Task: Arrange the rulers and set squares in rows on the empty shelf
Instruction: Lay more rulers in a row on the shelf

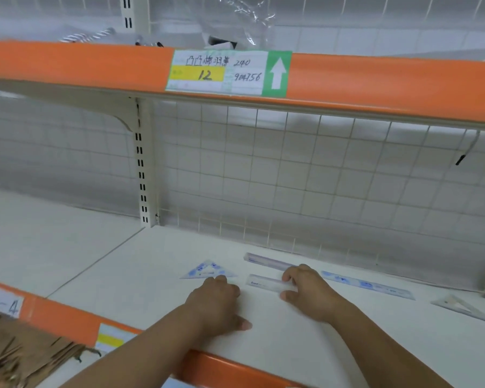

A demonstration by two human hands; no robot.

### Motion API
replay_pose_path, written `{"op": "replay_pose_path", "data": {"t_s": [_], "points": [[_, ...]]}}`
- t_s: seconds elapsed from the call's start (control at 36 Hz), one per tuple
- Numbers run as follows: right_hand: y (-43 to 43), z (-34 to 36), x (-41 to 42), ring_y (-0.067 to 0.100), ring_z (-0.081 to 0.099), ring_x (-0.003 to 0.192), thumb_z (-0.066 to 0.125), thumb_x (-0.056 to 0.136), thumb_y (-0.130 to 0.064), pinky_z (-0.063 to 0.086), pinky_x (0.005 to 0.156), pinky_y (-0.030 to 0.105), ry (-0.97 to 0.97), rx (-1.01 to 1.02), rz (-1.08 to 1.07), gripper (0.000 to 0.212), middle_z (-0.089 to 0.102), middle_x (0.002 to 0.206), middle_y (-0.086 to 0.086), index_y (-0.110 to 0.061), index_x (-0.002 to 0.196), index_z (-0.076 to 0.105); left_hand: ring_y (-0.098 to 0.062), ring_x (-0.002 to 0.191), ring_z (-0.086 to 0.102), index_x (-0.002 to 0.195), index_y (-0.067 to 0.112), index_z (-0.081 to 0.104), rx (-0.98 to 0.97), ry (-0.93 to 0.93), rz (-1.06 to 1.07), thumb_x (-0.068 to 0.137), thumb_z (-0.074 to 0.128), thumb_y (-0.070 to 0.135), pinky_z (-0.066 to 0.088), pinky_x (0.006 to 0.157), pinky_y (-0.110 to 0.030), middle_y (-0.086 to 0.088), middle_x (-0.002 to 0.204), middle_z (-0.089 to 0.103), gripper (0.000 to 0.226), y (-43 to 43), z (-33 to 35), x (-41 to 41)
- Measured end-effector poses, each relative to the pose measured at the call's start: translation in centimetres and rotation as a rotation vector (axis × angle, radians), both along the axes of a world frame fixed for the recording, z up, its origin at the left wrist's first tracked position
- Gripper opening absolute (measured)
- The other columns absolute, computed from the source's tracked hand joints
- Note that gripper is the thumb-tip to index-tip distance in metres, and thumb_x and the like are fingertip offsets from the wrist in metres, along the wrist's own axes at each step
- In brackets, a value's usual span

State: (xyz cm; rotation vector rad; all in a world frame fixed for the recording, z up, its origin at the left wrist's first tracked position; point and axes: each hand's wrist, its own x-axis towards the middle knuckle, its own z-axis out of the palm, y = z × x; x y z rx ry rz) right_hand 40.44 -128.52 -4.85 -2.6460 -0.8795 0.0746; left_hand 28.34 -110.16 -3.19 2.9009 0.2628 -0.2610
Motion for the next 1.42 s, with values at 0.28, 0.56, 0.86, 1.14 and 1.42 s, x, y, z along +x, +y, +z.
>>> {"op": "replay_pose_path", "data": {"t_s": [0.28,0.56,0.86,1.14,1.42], "points": [[2.4,-0.8,4.5,0.020,0.048,0.113,0.059,0.091,-0.034,0.039,0.092,0.027,-0.090,0.011,-0.007,0.030,0.048,0.111,-0.001,-0.021,0.117,0.054,-0.020,0.126,0.041,0.121,0.020,0.055,0.017,-0.026,0.123,0.082,0.061,0.058,0.042,0.097,-0.035,-0.004,0.130,0.046,0.054,1.6,-0.5,-0.6],[3.9,-1.5,7.0,0.020,0.052,0.102,0.062,0.088,-0.032,0.045,0.085,0.028,-0.095,0.046,-0.003,0.014,0.051,0.099,-0.001,-0.028,0.093,0.050,-0.025,0.124,0.038,0.124,0.016,0.052,0.056,0.021,0.193,0.085,0.058,0.055,0.039,0.097,-0.037,-0.009,0.129,0.043,0.056,2.2,-0.3,-1.5],[4.5,-1.5,7.8,0.020,0.050,0.102,0.061,0.088,-0.032,0.040,0.081,0.025,-0.057,0.019,0.000,0.015,0.049,0.100,0.000,-0.027,0.095,0.049,-0.025,0.121,0.039,0.121,0.015,0.053,0.075,0.013,0.196,0.085,0.058,0.055,0.040,0.094,-0.037,-0.008,0.126,0.043,0.054,2.3,0.0,-1.7],[4.4,-1.5,7.8,0.018,0.047,0.093,0.051,0.094,-0.019,0.042,0.082,0.025,-0.070,-0.015,0.007,0.008,0.047,0.099,0.002,-0.026,0.090,0.050,-0.025,0.123,0.037,0.124,0.019,0.051,0.071,0.015,0.200,0.086,0.056,0.055,0.039,0.096,-0.037,-0.007,0.128,0.042,0.053,2.5,-0.1,-1.9],[4.5,-1.0,6.3,0.024,0.044,0.117,0.048,0.096,-0.027,0.041,0.091,0.029,-0.127,-0.048,-0.061,0.028,0.048,0.119,0.005,-0.020,0.123,0.055,-0.024,0.126,0.035,0.133,0.021,0.047,0.067,0.011,0.184,0.086,0.055,0.057,0.039,0.098,-0.037,-0.006,0.131,0.040,0.059,2.8,-0.1,-2.4]]}}
